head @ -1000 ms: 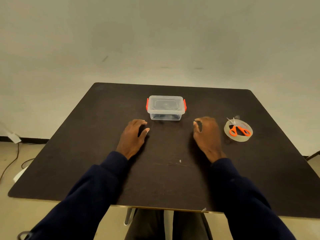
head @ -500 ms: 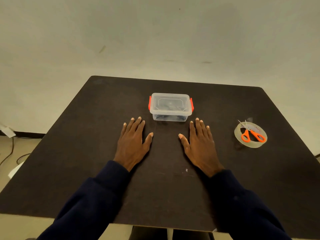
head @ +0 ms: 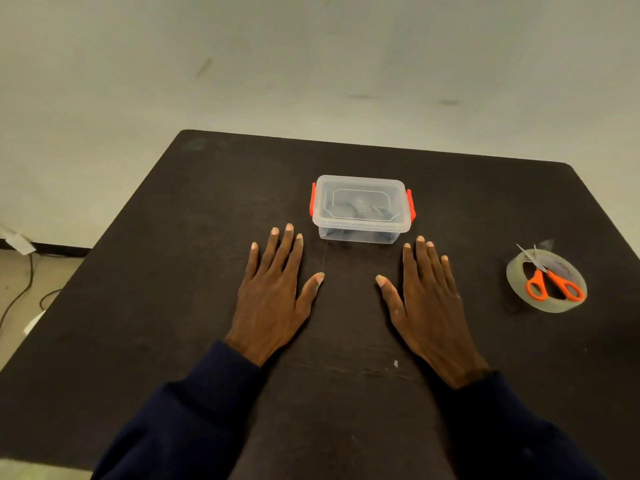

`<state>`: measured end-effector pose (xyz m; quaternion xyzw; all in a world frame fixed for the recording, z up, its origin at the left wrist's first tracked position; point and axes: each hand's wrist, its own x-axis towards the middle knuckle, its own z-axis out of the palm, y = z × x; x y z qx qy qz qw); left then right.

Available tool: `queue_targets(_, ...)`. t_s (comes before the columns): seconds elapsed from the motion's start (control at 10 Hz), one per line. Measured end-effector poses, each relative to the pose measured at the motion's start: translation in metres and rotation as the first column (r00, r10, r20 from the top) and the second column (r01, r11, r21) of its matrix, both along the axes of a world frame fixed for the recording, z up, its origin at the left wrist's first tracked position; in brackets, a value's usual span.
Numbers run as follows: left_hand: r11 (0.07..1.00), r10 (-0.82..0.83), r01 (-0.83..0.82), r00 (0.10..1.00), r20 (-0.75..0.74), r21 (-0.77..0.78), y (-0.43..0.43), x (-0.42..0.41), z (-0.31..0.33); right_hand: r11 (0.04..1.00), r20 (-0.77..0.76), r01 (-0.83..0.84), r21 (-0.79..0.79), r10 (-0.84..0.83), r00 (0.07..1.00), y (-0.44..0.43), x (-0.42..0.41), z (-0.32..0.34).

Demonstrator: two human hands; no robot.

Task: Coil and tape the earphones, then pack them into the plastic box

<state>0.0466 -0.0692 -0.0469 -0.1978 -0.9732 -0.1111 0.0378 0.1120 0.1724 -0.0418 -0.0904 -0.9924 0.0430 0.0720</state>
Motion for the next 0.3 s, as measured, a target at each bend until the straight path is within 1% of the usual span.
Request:
queue_targets(0.1,1.0,0.014,-0.013,1.0,0.019,-0.015,0.001,0.0,0.004,1.0,0.02,0.014,-0.023,-0.013,1.0,0.0,0.001,0.005)
queue_targets(0.2,0.997,0.022,-0.024,0.999,0.037,0.068,0.001,0.004,0.012,1.0,-0.025,0.022,-0.021,-0.023,0.999,-0.002,0.009,0.015)
queue_targets(0.3,0.987,0.016,0.01,0.987,-0.16,0.159,-0.002,0.001,0.036,0.996,-0.167,0.083,0.037,-0.076,0.983,0.004,0.004,0.047)
